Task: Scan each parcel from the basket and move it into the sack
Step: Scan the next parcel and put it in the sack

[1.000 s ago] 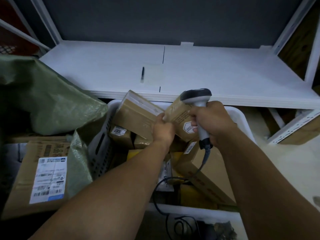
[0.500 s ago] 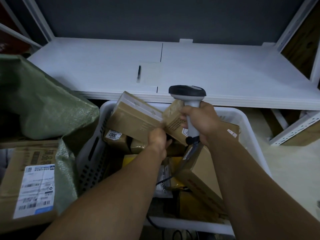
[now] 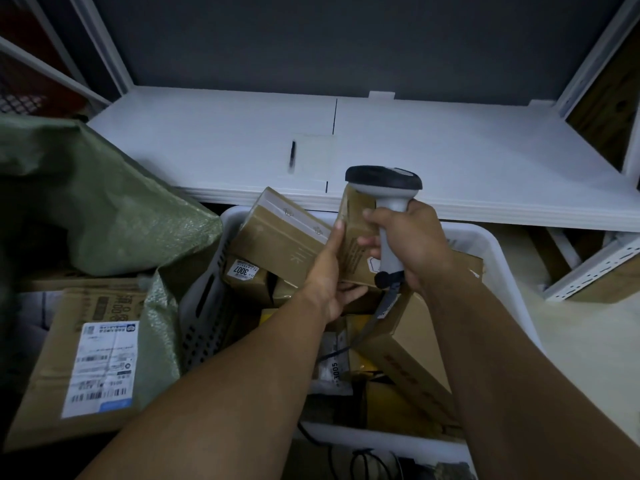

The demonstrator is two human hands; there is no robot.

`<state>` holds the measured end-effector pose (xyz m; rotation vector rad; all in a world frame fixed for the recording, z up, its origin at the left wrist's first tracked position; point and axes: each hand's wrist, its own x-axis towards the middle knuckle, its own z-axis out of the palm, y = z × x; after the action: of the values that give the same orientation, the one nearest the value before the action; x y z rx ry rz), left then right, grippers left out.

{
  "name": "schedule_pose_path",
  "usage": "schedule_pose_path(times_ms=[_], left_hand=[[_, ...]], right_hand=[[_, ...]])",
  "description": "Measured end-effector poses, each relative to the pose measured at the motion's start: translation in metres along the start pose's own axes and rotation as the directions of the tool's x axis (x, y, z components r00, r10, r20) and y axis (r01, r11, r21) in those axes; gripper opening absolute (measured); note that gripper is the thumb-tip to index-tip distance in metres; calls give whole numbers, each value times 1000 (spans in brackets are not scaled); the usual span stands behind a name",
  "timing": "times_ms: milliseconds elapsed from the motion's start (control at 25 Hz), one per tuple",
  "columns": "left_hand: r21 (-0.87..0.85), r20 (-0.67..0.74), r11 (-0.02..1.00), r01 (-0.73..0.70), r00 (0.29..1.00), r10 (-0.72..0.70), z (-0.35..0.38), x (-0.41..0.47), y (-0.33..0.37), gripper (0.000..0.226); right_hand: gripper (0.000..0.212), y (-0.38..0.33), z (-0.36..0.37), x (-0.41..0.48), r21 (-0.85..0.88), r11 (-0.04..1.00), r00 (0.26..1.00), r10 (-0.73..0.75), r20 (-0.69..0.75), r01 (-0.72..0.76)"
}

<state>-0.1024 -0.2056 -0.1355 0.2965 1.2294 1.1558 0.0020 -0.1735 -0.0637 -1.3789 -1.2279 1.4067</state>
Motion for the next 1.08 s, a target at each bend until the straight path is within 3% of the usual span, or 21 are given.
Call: schedule_pose_path(times_ms=[200, 440, 680, 880, 1080], left_hand=[[26, -15, 1000, 14, 1000, -13, -8, -25, 6, 47], [16, -46, 999, -39, 998, 40, -12, -45, 16, 52], [-288, -142, 958, 12, 988, -55, -54, -54, 35, 76], [-307, -44, 951, 36, 998, -52, -73, -60, 40, 86], [-273, -54, 962, 22, 998, -38, -82, -60, 41, 97]], right_hand=[[9, -8, 6, -24, -91, 996, 997, 13, 71, -7], [11, -21, 13, -43, -57, 998, 983, -19, 180, 30], [19, -50, -10, -42, 208, 977, 998, -49, -35, 55], [8, -41, -12, -45, 191, 982, 999, 7, -42, 1], [9, -36, -8, -46, 139, 990, 999, 6, -42, 0]])
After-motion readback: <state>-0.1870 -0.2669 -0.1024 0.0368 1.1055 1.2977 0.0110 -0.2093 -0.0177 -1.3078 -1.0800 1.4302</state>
